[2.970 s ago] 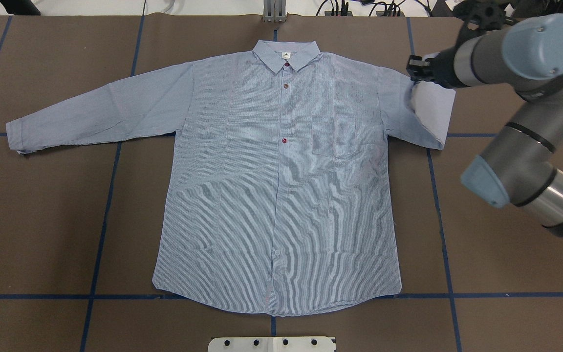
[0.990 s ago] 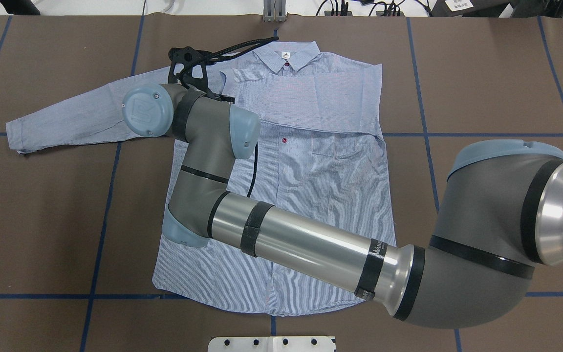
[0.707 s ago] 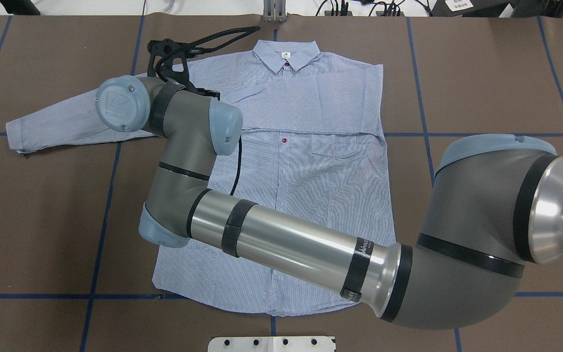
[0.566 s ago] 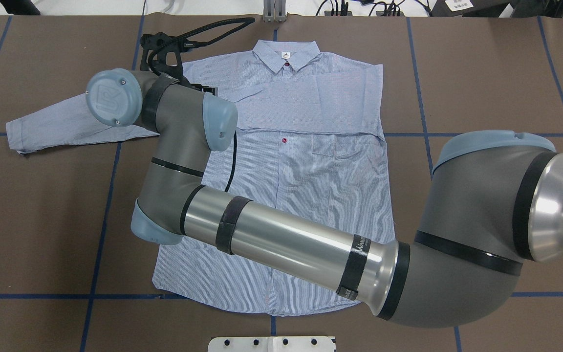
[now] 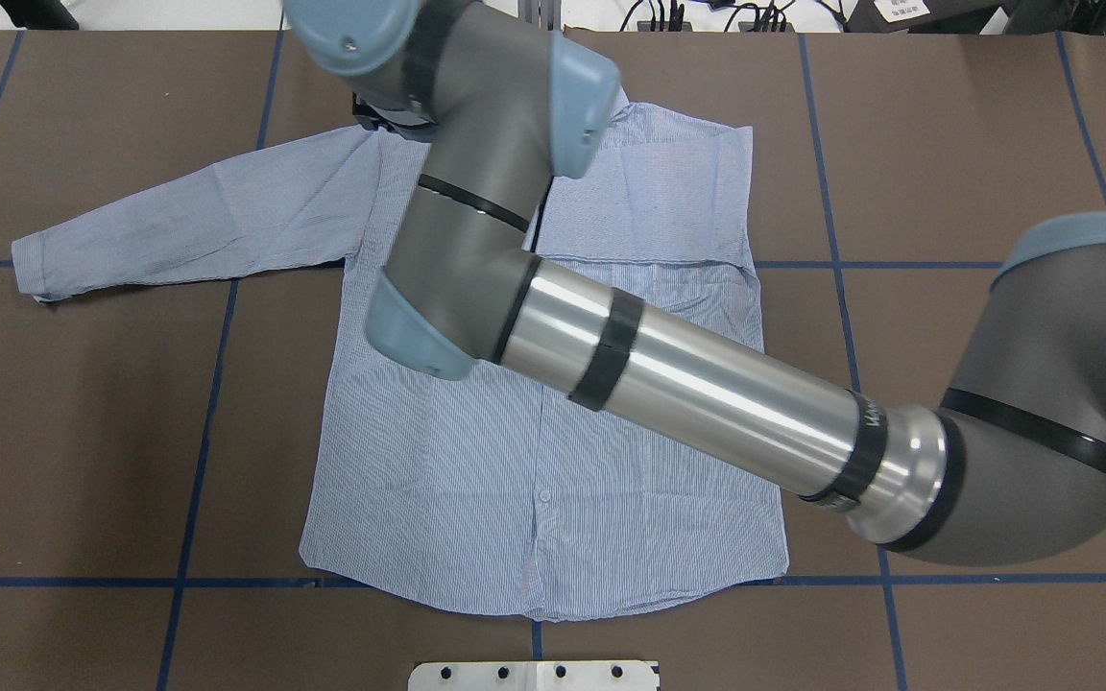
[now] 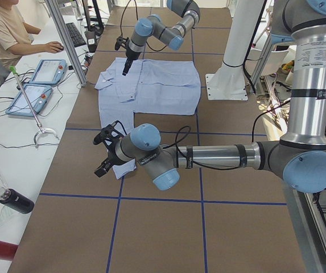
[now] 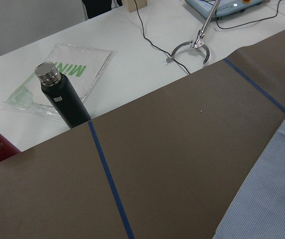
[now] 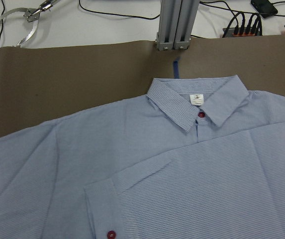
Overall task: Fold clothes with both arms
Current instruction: 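Release the sleeve and raise the right gripper away from the shirt, then lower the left gripper onto the other sleeve cuff and grasp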
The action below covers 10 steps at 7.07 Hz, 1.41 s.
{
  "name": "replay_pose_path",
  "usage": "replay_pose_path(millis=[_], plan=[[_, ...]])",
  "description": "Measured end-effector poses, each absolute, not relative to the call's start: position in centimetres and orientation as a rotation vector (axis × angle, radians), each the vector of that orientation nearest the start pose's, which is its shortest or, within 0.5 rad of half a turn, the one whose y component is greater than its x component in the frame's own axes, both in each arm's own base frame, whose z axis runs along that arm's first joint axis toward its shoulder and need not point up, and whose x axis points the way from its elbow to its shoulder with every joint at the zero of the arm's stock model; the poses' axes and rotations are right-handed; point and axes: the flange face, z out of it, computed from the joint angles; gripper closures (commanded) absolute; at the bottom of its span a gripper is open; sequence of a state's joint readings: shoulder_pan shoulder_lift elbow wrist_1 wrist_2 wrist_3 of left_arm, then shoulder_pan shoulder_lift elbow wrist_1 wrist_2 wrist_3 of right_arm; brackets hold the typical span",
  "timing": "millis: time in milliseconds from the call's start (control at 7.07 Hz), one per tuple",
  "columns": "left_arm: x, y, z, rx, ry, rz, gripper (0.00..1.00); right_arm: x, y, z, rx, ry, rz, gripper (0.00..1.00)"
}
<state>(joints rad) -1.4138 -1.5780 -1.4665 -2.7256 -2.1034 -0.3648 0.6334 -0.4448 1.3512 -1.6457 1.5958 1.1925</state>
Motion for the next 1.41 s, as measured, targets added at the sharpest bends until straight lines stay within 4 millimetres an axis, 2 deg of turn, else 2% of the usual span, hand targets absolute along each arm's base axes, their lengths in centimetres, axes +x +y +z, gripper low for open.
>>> replay_pose_path(millis=[283,424,566,707,848,990,1131,1414], plan=[[7.4,-52.3,58.1,0.823,0.812,-0.033,0.00,-42.8,-52.2,10.7,0.421,-0.741,0.124,0.00],[9.9,-51.7,59.1,0.779,0.871,-0.112,0.00,-37.7,-51.0,13.9,0.422,-0.739,0.072,0.00],[12.2,-51.1,61.2,0.757,0.914,-0.177,0.00,-34.1,-50.3,16.5,0.425,-0.729,0.033,0.01],[14.5,-50.4,63.2,0.738,0.950,-0.234,0.00,-31.7,-49.9,18.4,0.425,-0.717,0.015,0.00],[17.3,-49.7,64.2,0.710,0.982,-0.285,0.01,-29.7,-49.5,19.9,0.415,-0.715,0.005,0.00],[19.8,-48.8,64.8,0.679,1.006,-0.320,0.06,-27.6,-49.3,21.0,0.404,-0.726,-0.007,0.00],[21.2,-48.2,65.5,0.658,1.016,-0.341,0.10,-26.2,-49.1,21.8,0.401,-0.739,-0.014,0.01],[21.9,-47.5,67.3,0.646,1.006,-0.349,0.10,-25.4,-49.0,22.3,0.404,-0.748,-0.018,0.01]])
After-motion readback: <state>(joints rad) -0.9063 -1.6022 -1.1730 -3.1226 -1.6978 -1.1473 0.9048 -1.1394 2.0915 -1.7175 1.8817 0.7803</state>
